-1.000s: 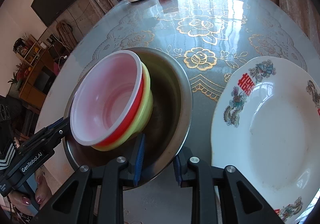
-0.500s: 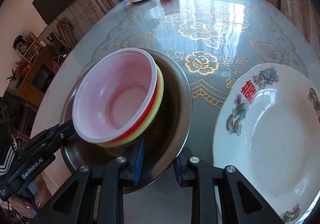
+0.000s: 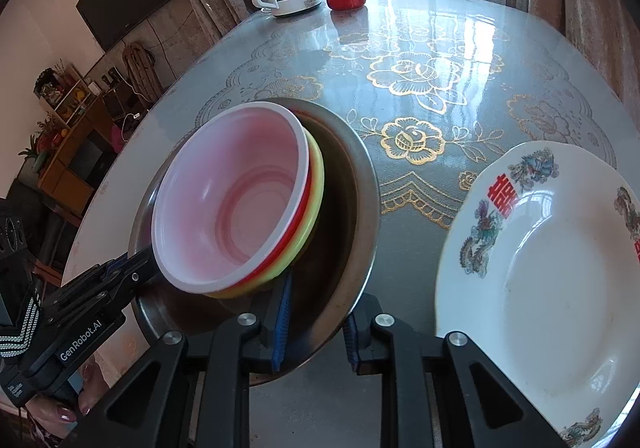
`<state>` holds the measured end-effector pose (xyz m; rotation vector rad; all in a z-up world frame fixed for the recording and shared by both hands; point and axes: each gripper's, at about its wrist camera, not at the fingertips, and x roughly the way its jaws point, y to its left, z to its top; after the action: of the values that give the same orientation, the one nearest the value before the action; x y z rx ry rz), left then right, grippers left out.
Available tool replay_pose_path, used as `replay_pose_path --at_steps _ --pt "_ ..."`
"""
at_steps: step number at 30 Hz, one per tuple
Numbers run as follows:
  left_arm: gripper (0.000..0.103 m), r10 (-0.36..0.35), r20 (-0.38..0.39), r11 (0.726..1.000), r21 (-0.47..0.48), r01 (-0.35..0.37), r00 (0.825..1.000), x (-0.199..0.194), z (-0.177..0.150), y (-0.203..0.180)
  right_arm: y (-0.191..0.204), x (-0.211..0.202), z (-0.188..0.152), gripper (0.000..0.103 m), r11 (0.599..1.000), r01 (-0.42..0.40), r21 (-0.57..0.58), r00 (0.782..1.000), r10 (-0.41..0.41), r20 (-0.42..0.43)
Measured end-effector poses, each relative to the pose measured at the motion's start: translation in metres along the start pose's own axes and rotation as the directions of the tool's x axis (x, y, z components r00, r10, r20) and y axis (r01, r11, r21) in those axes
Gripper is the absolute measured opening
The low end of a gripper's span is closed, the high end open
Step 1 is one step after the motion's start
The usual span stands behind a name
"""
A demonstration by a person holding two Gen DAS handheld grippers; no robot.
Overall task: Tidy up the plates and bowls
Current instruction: 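Lift the steel bowl with nested bowls and carry it over the plate stack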
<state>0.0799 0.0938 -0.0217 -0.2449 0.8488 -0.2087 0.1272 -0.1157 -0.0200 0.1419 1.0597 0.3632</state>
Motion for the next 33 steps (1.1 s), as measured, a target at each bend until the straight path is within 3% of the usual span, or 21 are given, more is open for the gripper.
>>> replay_pose_path --at_steps 9,33 --pt "0.021 0.039 0.019 0.999 0.016 -0.04 0.999 0.001 0.0 -0.002 0.0 -0.001 -0.001 0.022 1.0 -0.019 -0.001 1.0 0.019 0.002" --pt "0.021 0.042 0.086 0.995 0.083 -0.049 0.995 -0.019 0.014 -0.028 -0.013 -0.033 -0.005 0.022 0.998 -0.063 0.026 0.996 0.061 0.072"
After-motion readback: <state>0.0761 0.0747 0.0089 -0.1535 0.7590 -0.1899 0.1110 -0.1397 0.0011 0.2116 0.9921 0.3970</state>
